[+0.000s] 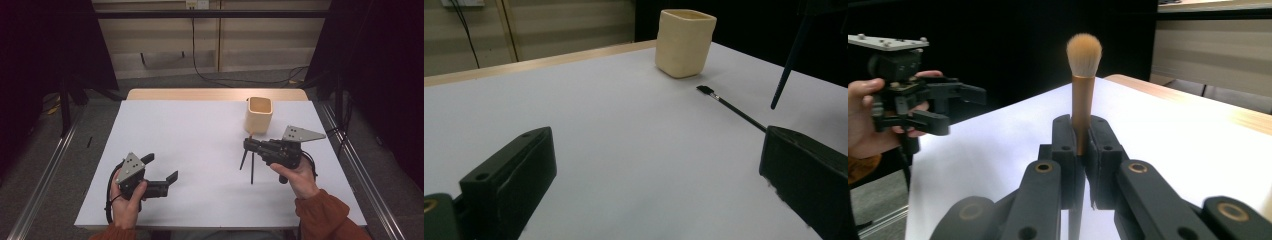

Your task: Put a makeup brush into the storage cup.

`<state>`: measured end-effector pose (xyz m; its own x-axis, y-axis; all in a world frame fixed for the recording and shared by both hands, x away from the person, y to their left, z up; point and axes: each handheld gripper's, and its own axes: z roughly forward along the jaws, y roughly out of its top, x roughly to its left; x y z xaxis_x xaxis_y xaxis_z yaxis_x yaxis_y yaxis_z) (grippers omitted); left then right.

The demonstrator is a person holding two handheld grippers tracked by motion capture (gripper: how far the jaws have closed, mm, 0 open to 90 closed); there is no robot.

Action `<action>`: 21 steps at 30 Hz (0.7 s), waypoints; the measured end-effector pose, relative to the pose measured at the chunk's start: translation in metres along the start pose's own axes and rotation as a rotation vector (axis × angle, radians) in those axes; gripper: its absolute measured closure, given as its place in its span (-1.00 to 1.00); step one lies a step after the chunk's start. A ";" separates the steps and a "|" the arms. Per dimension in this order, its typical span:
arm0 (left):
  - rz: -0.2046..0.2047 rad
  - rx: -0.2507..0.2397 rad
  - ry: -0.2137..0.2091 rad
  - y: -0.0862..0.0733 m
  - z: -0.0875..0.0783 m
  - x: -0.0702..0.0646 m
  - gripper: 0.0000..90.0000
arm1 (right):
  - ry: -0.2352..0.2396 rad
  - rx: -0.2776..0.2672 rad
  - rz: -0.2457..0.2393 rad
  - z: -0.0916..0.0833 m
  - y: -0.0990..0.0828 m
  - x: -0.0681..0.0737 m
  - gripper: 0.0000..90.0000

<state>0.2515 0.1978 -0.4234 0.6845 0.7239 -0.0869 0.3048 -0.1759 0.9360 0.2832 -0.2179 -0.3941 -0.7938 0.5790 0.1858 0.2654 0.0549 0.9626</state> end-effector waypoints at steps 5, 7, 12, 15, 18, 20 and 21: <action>-0.007 0.014 0.021 -0.006 -0.008 0.005 -0.96 | -0.029 -0.025 0.027 -0.011 0.001 -0.008 0.85; -0.014 0.022 0.029 -0.010 -0.010 0.006 -0.96 | -0.043 -0.032 0.028 -0.014 0.002 -0.011 0.85; -0.015 0.018 0.027 -0.013 -0.014 0.006 -0.96 | -0.064 -0.028 0.015 -0.013 0.006 -0.016 0.86; -0.025 0.015 0.024 -0.014 -0.016 0.006 -0.97 | -0.080 -0.029 0.011 -0.013 0.010 -0.020 0.86; -0.025 0.014 0.024 -0.016 -0.018 0.006 -0.97 | -0.095 -0.026 0.004 -0.015 0.015 -0.025 0.86; -0.035 0.009 0.024 -0.018 -0.019 0.007 -0.96 | -0.107 -0.029 0.005 -0.018 0.018 -0.028 0.86; -0.039 0.008 0.017 -0.018 -0.018 0.008 -0.96 | -0.112 -0.030 0.003 -0.019 0.019 -0.030 0.86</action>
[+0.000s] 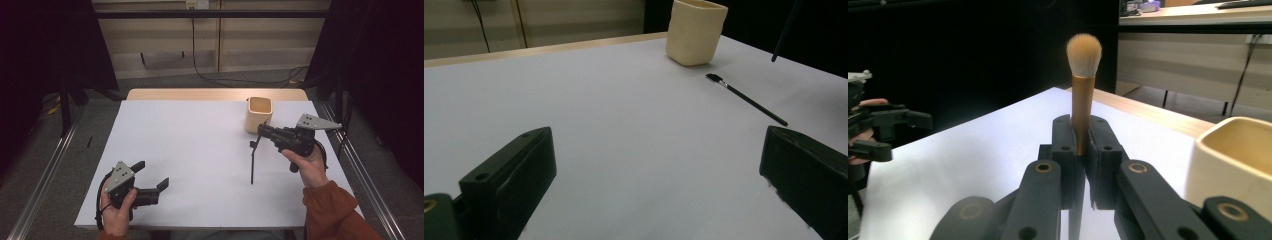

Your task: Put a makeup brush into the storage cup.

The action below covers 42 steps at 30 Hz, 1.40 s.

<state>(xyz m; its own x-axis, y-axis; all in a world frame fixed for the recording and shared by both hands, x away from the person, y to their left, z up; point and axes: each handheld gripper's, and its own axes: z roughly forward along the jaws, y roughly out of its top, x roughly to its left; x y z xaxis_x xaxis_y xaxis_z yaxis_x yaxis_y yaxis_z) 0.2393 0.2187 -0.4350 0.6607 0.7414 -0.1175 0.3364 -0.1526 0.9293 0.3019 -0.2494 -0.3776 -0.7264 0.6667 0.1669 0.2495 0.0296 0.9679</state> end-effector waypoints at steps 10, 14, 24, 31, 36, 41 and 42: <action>-0.008 -0.022 0.024 0.000 -0.001 0.006 -0.96 | -0.051 -0.006 -0.016 -0.003 0.015 -0.016 0.86; -0.012 -0.033 0.031 0.000 -0.003 0.009 -0.96 | -0.059 -0.004 -0.020 -0.001 0.021 -0.021 0.86; -0.009 -0.042 0.031 0.001 -0.005 0.010 -0.97 | -0.084 -0.016 -0.031 0.005 0.033 -0.035 0.86; 0.002 -0.055 0.027 0.002 -0.005 0.008 -0.97 | -0.105 -0.024 -0.039 0.011 0.049 -0.045 0.86; 0.011 -0.050 0.021 0.002 -0.006 0.007 -0.97 | -0.121 -0.019 -0.064 0.017 0.058 -0.048 0.86; 0.008 -0.046 0.014 0.002 -0.006 0.006 -0.96 | -0.135 -0.020 -0.056 0.024 0.062 -0.054 0.86; 0.008 -0.049 0.013 0.002 -0.006 0.006 -0.96 | -0.139 -0.019 -0.055 0.025 0.063 -0.055 0.86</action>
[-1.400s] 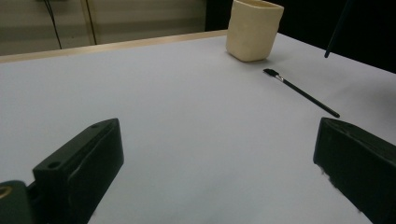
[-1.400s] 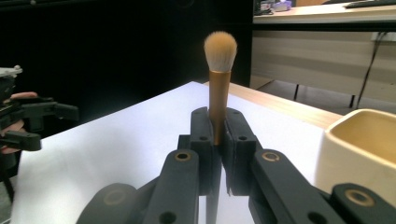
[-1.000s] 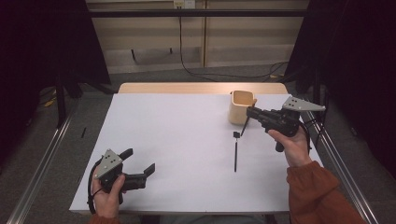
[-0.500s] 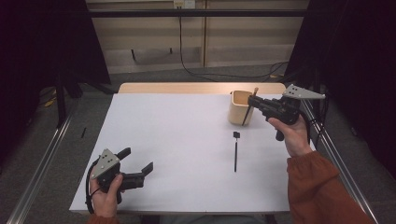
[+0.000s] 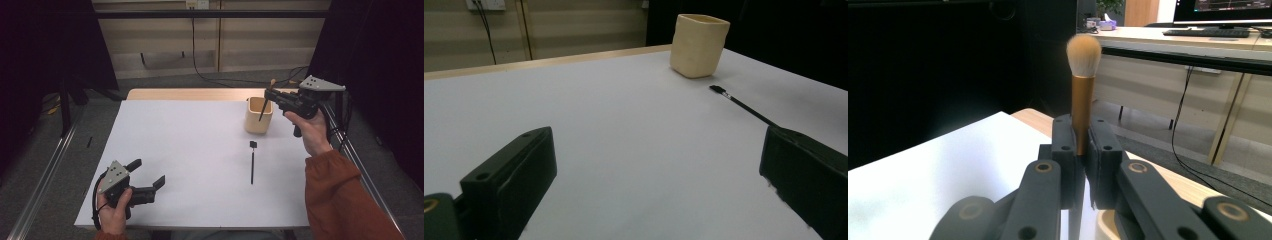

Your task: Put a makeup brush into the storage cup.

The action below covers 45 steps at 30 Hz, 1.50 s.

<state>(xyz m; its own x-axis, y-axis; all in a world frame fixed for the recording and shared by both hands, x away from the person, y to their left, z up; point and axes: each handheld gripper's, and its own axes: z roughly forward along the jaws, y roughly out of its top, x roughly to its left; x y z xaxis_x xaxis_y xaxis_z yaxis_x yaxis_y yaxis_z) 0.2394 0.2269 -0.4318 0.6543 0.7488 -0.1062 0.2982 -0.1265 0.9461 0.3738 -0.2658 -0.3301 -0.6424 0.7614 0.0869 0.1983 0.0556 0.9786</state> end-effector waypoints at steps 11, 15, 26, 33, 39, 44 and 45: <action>0.009 0.003 -0.001 0.000 -0.001 0.000 -0.96 | -0.060 0.010 0.009 0.013 0.009 -0.021 0.85; 0.006 0.001 -0.002 0.000 -0.001 0.000 -0.96 | -0.074 0.002 0.010 0.017 0.012 -0.026 0.85; 0.004 0.004 0.000 0.000 -0.002 0.002 -0.96 | -0.110 0.032 0.008 0.028 0.010 -0.041 0.85; -0.002 0.009 -0.010 0.000 -0.002 0.002 -0.96 | -0.117 0.035 0.010 0.033 0.006 -0.046 0.85; -0.010 0.007 -0.018 -0.001 -0.001 0.004 -0.97 | -0.123 0.066 0.003 0.037 -0.001 -0.049 0.85; -0.005 0.002 -0.003 -0.001 -0.003 0.007 -0.96 | -0.116 0.074 0.002 0.038 -0.004 -0.048 0.85; -0.006 0.003 0.000 -0.001 -0.003 0.007 -0.96 | -0.117 0.079 0.003 0.038 -0.006 -0.049 0.85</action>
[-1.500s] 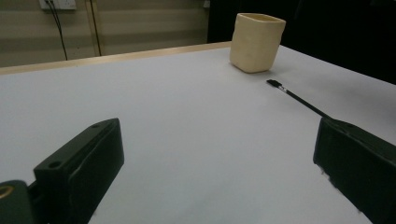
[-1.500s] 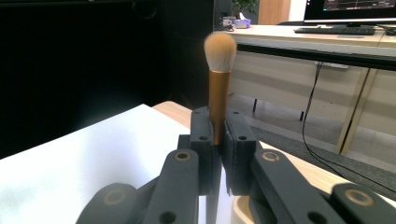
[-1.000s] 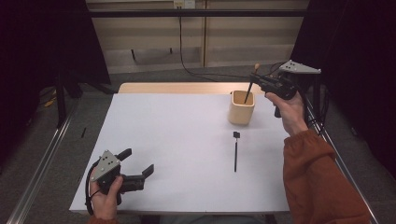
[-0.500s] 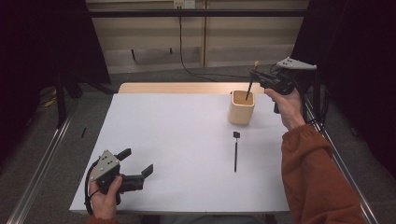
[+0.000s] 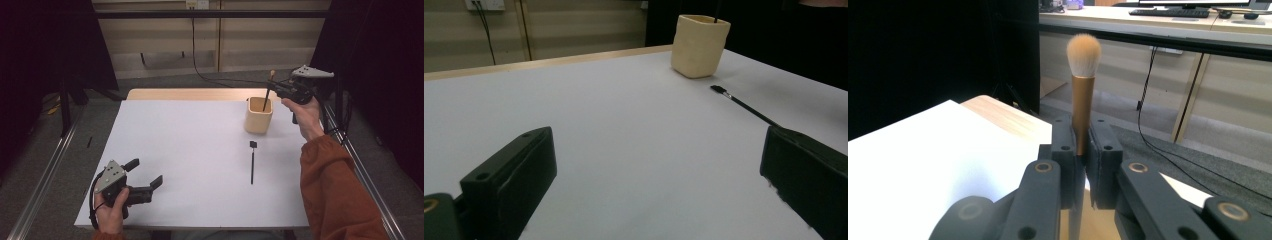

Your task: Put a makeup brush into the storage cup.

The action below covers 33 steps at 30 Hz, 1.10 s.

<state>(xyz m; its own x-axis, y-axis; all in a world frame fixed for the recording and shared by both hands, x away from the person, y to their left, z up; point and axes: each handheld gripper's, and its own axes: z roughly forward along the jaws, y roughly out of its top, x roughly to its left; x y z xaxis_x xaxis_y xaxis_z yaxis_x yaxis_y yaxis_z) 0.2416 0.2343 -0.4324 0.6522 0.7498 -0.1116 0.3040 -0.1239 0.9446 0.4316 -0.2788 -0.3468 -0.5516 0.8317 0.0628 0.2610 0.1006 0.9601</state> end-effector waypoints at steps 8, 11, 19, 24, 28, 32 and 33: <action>0.008 0.006 -0.001 0.000 0.001 -0.001 -0.96 | -0.005 0.022 0.013 0.003 -0.012 -0.003 0.85; 0.011 0.005 -0.005 0.000 0.001 -0.003 -0.96 | -0.007 0.033 0.016 0.004 -0.016 -0.003 0.85; 0.012 0.006 -0.011 0.000 0.001 -0.004 -0.96 | -0.005 0.044 0.038 0.009 -0.025 -0.002 0.85; 0.015 0.005 -0.012 0.000 0.001 -0.004 -0.96 | -0.006 0.060 0.041 0.011 -0.033 -0.002 0.85; 0.015 0.006 -0.011 0.000 0.001 -0.004 -0.96 | -0.004 0.066 0.051 0.012 -0.037 -0.003 0.85; 0.017 0.007 -0.012 0.000 0.001 -0.004 -0.96 | -0.005 0.073 0.059 0.012 -0.042 -0.002 0.85; 0.018 0.007 -0.012 0.000 0.001 -0.004 -0.96 | -0.005 0.076 0.058 0.013 -0.043 -0.002 0.85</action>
<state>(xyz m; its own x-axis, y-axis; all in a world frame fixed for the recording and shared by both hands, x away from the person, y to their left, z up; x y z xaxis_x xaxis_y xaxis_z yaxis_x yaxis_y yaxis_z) 0.2397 0.2301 -0.4321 0.6655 0.7399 -0.0985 0.2973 -0.1417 0.9442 0.4315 -0.2780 -0.3919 -0.5298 0.8401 0.1161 0.3518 0.0931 0.9314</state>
